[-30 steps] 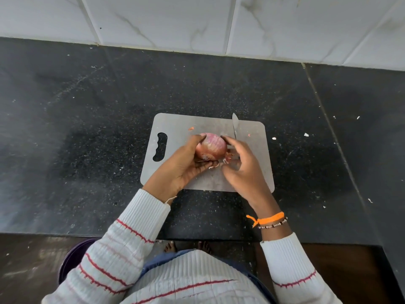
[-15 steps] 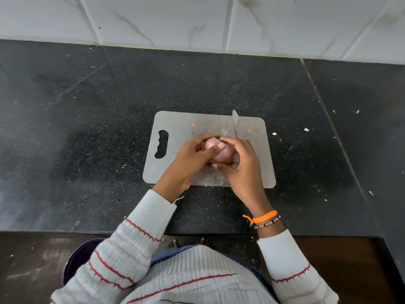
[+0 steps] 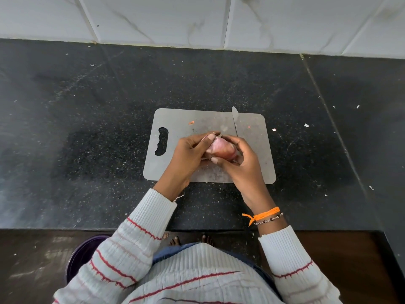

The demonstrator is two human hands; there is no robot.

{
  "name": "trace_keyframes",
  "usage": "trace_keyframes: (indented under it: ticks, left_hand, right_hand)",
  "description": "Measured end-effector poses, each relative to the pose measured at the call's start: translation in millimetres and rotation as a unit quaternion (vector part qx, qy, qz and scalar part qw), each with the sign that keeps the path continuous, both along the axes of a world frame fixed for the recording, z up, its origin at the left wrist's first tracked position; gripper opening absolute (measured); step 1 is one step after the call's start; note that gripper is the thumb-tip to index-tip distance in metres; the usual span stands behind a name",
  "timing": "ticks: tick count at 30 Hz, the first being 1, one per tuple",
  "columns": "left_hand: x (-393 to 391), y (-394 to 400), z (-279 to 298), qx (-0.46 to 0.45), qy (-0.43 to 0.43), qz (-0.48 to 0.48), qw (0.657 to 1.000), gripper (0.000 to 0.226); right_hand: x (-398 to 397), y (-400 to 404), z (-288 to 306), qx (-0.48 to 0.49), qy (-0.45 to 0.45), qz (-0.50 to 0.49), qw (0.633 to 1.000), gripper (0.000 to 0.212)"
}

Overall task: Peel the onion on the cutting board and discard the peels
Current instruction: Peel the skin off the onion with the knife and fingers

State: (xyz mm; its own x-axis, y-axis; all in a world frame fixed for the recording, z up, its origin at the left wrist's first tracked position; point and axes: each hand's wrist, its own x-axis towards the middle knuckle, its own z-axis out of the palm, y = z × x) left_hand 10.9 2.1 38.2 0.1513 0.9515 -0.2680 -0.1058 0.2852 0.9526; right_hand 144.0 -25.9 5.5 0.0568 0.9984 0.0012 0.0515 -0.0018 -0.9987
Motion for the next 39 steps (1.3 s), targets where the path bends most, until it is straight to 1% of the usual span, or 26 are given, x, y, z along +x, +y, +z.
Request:
trace_keyframes:
  ticks: [2, 7, 9, 10, 12, 14, 17, 20, 23, 26, 28, 30, 32, 36, 39]
  left_hand:
    - [-1.7, 0.8, -2.0, 0.006, 0.009, 0.011, 1.0, 0.024]
    - [-3.7, 2.0, -3.2, 0.0, -0.004, 0.03, 1.0, 0.024]
    - [-3.4, 2.2, -4.7, -0.004, -0.004, 0.033, 0.999, 0.024]
    - [-3.5, 2.6, -5.7, -0.006, -0.001, 0.037, 0.999, 0.025]
    - [-4.3, 4.3, -8.1, -0.014, 0.0, 0.05, 0.999, 0.033]
    - [-5.5, 7.3, -9.7, -0.027, -0.003, 0.065, 0.997, 0.036]
    - [-4.0, 9.2, -7.3, -0.023, -0.01, 0.073, 0.997, 0.023]
    - [-5.1, 12.3, -7.5, 0.004, 0.013, 0.098, 0.995, 0.02]
    - [-9.0, 18.6, -9.5, 0.023, 0.052, 0.113, 0.992, 0.016]
    - [-9.5, 20.1, -6.7, 0.052, 0.081, 0.097, 0.991, 0.016]
    - [-8.2, 20.0, -4.0, 0.07, 0.105, 0.085, 0.988, 0.017]
    - [-7.1, 19.9, -1.0, 0.083, 0.124, 0.074, 0.986, 0.017]
    - [-6.3, 19.6, 0.5, 0.095, 0.141, 0.067, 0.983, 0.018]
    - [-5.5, 17.5, 1.9, 0.115, 0.146, 0.069, 0.98, 0.015]
    - [-5.8, 15.0, 6.2, 0.093, 0.1, 0.051, 0.989, 0.013]
  right_hand:
    - [3.1, -0.7, -0.7, -0.012, 0.035, 0.01, 0.999, 0.047]
    - [10.0, 1.2, -6.1, -0.028, 0.129, 0.045, 0.99, 0.048]
    - [10.6, 1.9, -7.7, -0.035, 0.152, 0.051, 0.986, 0.053]
    - [10.6, 2.2, -7.7, -0.038, 0.168, 0.054, 0.984, 0.059]
    - [10.5, 2.3, -5.8, -0.046, 0.226, 0.059, 0.971, 0.073]
    - [10.3, 2.3, -2.5, -0.055, 0.288, 0.061, 0.954, 0.081]
    - [10.6, 3.6, 0.8, -0.076, 0.343, 0.062, 0.934, 0.085]
    - [11.4, 5.2, 0.9, -0.097, 0.378, 0.061, 0.919, 0.083]
    - [13.4, 5.3, 1.6, -0.103, 0.374, 0.053, 0.92, 0.08]
    - [13.0, 4.6, 4.7, -0.09, 0.35, 0.052, 0.931, 0.077]
    - [10.8, 4.9, 6.0, -0.083, 0.317, 0.041, 0.944, 0.069]
    - [8.4, 5.3, 5.3, -0.073, 0.264, 0.021, 0.962, 0.064]
    - [6.4, 5.0, 3.9, -0.049, 0.208, 0.008, 0.977, 0.068]
    - [3.9, 4.2, 6.0, -0.011, 0.137, -0.021, 0.99, 0.062]
    - [2.6, 3.7, 7.4, 0.012, 0.11, -0.034, 0.993, 0.064]
